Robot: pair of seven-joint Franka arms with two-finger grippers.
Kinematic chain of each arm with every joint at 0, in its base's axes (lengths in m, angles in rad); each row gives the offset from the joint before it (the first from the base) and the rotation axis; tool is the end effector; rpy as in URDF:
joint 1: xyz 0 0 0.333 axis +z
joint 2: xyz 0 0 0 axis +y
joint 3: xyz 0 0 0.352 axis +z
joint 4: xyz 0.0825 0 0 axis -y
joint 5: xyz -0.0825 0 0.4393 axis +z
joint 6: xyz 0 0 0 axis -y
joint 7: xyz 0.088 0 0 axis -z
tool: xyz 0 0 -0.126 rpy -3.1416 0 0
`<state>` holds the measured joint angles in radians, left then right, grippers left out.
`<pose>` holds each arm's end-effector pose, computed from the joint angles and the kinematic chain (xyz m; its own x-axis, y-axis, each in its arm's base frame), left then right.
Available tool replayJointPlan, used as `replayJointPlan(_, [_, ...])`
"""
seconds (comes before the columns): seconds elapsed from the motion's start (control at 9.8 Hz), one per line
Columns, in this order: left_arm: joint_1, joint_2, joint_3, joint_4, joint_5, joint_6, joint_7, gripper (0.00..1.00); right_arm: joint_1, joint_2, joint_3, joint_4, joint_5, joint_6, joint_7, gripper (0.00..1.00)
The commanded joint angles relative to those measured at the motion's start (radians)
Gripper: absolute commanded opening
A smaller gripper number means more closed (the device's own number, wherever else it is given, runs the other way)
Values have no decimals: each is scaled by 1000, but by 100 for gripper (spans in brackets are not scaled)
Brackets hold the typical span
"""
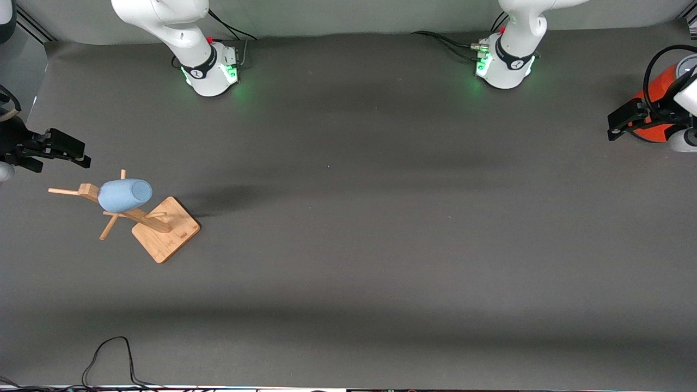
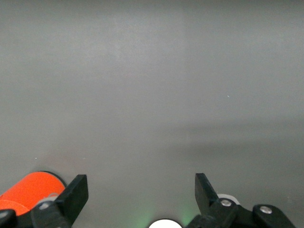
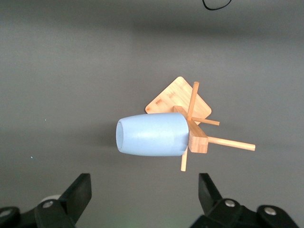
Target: Rotate and upright cup with both arms
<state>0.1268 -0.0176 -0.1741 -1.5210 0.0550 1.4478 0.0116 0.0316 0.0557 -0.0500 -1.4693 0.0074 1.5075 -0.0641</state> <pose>0.5896 -0.0214 0.6677 0.9971 -0.0518 -0.0563 -0.0551 -0.9968 -0.0572 0.6227 -0.0095 0.6549 0.9988 0.0462 -0.0171 0.0461 -0.9989 -0.0057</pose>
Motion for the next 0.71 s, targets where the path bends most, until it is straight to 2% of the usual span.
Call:
replayJointPlan(0.0, [-13,2,2,15,11,-3,-13,100,8,-14,-10,-13,14,-9,42,100])
replayJointPlan(0.41, [-12,4,2,13,13,-1,-5,100,8,-11,-8,-13,16,-9,86,100])
replayJointPlan(0.61, [-12,4,2,13,13,-1,-5,100,8,-10,-7,-9,14,-9,19,100])
